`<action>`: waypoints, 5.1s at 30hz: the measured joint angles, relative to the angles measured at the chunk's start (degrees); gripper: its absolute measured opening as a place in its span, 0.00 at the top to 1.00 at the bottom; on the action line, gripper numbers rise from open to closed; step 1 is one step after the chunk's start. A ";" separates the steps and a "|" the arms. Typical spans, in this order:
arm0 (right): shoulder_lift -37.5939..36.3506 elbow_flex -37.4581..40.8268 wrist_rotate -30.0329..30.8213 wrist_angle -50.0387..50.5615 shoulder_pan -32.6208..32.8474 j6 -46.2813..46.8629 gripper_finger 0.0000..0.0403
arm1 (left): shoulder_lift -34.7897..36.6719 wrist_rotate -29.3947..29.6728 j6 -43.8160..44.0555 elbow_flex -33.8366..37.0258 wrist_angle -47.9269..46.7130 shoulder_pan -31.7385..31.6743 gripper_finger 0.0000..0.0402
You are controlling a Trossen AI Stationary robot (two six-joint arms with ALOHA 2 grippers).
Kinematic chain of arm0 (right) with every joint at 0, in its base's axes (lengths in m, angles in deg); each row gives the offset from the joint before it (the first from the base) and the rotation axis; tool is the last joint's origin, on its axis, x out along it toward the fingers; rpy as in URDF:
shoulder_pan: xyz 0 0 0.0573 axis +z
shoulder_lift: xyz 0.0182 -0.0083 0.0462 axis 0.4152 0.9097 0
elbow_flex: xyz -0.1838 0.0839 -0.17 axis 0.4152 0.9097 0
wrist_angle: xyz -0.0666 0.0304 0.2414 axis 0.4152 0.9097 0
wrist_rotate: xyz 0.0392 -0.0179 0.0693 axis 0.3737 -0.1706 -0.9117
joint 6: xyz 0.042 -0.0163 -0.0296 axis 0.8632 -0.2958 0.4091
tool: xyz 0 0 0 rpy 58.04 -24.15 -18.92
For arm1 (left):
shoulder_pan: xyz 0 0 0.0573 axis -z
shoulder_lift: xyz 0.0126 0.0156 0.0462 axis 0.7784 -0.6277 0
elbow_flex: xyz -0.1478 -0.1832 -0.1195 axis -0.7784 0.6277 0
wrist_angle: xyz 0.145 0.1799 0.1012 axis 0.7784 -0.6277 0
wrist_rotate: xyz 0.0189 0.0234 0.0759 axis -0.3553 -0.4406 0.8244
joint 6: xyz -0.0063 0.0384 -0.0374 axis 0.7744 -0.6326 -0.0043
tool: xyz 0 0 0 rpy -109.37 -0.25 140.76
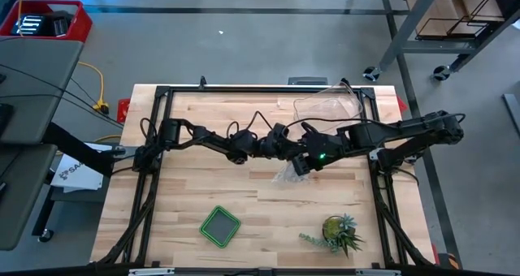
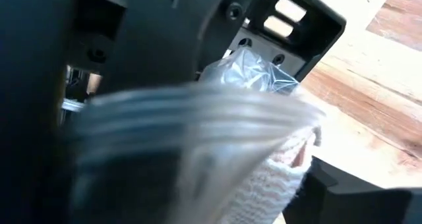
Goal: Roll bandage
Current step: Put the rolled white bandage into the transparent zip bag
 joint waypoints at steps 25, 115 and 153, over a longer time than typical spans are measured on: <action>-5.66 -0.04 1.42 3.69 -1.50 8.14 0.63 | 0.07 2.14 -10.29 -2.60 3.03 -2.01 1.00; 16.40 11.73 2.85 3.05 -0.65 -2.26 0.67 | -0.11 -17.87 -28.81 4.85 -37.40 -9.25 0.60; 24.38 14.38 -12.54 -8.31 -2.07 -10.05 0.67 | 15.35 -12.54 -59.68 6.08 -87.15 5.21 0.61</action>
